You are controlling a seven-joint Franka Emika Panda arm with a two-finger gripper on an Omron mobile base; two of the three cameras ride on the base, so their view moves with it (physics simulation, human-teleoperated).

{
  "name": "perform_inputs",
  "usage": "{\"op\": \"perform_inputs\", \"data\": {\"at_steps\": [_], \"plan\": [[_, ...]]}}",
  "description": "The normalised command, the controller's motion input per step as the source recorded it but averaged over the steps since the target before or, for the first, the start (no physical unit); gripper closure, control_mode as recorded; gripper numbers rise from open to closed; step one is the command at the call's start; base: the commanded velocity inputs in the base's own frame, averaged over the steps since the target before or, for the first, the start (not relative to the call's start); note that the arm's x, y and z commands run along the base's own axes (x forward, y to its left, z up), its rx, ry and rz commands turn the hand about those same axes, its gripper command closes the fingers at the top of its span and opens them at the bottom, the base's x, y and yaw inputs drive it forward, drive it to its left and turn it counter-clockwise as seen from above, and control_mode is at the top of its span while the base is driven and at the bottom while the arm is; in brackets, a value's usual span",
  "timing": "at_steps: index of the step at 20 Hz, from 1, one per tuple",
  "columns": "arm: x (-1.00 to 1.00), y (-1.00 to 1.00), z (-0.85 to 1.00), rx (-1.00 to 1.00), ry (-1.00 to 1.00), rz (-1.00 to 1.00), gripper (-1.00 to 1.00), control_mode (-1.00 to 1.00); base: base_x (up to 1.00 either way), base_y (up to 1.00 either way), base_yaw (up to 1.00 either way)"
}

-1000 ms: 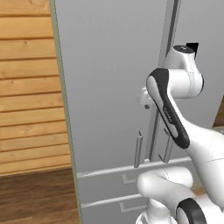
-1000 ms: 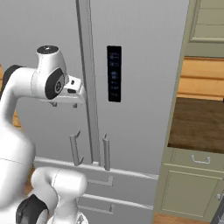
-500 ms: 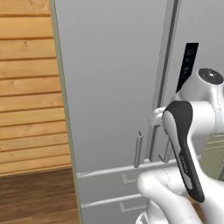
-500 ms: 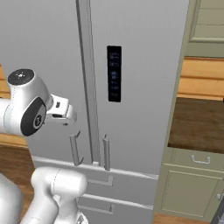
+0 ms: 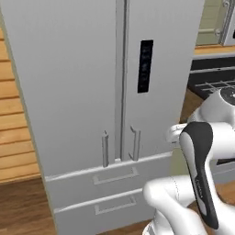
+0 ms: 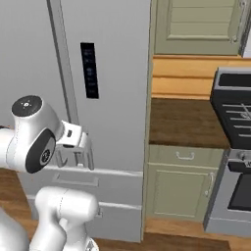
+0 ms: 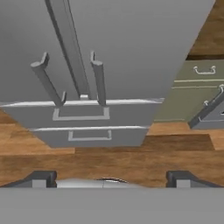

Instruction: Navigate to the sink.

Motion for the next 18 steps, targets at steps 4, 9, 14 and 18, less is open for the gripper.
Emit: {"op": "perform_inputs", "data": {"at_steps": [4, 9, 14, 18], "plan": [[0.00, 0.00, 0.00, 0.00, 0.00, 0.00, -1.00, 1.00, -0.03, -1.00, -0.46], [0.00, 0.00, 0.00, 0.00, 0.00, 0.00, -1.00, 1.00, 0.00, -1.00, -0.58], [0.00, 0.00, 0.00, 0.00, 0.00, 0.00, -1.00, 1.00, 0.88, -1.00, -0.26], [0.00, 0.00, 0.00, 0.00, 0.00, 0.00, -1.00, 1.00, 1.00, -0.82, -0.26]]}}
